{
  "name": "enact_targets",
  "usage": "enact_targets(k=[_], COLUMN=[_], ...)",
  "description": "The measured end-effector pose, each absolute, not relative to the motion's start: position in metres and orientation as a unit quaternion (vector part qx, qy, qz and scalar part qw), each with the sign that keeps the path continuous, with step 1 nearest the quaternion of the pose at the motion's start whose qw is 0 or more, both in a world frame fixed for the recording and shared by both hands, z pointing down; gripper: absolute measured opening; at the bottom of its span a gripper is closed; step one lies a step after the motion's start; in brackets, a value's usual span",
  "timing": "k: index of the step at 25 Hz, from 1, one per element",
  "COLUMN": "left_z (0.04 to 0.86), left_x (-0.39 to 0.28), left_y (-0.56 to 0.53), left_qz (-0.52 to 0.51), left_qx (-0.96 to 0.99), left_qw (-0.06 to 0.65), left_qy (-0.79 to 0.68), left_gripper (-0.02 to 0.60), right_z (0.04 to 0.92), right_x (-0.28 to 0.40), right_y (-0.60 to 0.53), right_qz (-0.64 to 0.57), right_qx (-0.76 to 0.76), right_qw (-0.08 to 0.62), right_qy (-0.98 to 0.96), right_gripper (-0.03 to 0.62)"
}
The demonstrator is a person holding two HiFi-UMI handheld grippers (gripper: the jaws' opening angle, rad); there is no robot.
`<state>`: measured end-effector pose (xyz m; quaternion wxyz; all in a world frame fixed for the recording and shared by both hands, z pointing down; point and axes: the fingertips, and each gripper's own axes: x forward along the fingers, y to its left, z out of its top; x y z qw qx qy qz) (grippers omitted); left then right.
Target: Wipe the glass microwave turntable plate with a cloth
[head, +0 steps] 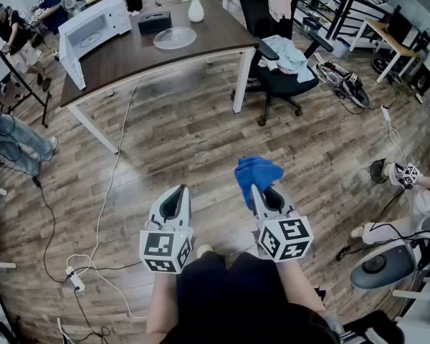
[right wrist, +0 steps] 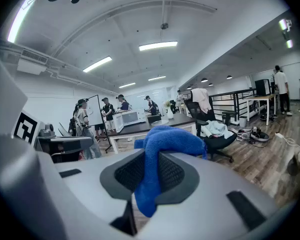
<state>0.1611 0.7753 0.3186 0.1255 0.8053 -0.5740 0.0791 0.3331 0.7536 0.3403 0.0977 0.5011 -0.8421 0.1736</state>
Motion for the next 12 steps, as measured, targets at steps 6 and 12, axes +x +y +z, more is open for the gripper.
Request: enact_targets(k=[6,12], left_z=[0.3222,0.3271], left_x=[0.1589,0.1592], left_y=[0.7765,0.7814], left_qz=[0.079,0.077], left_qx=[0.803,0.801], left_qw=[0.129,0.133], left_qy=[-0.576,-0.578], left_gripper=[0.005,0.005], right_z=[0.3413,0.3415], right_x=[0.3325,0.3327], right_y=[0.7537,0.7588], right_qz=[0.172,0.177], right_qx=[0.502,0.501], right_qw=[0.099,0.087], right_qy=[-0.842,-0.843], right_gripper=[0.048,0.048])
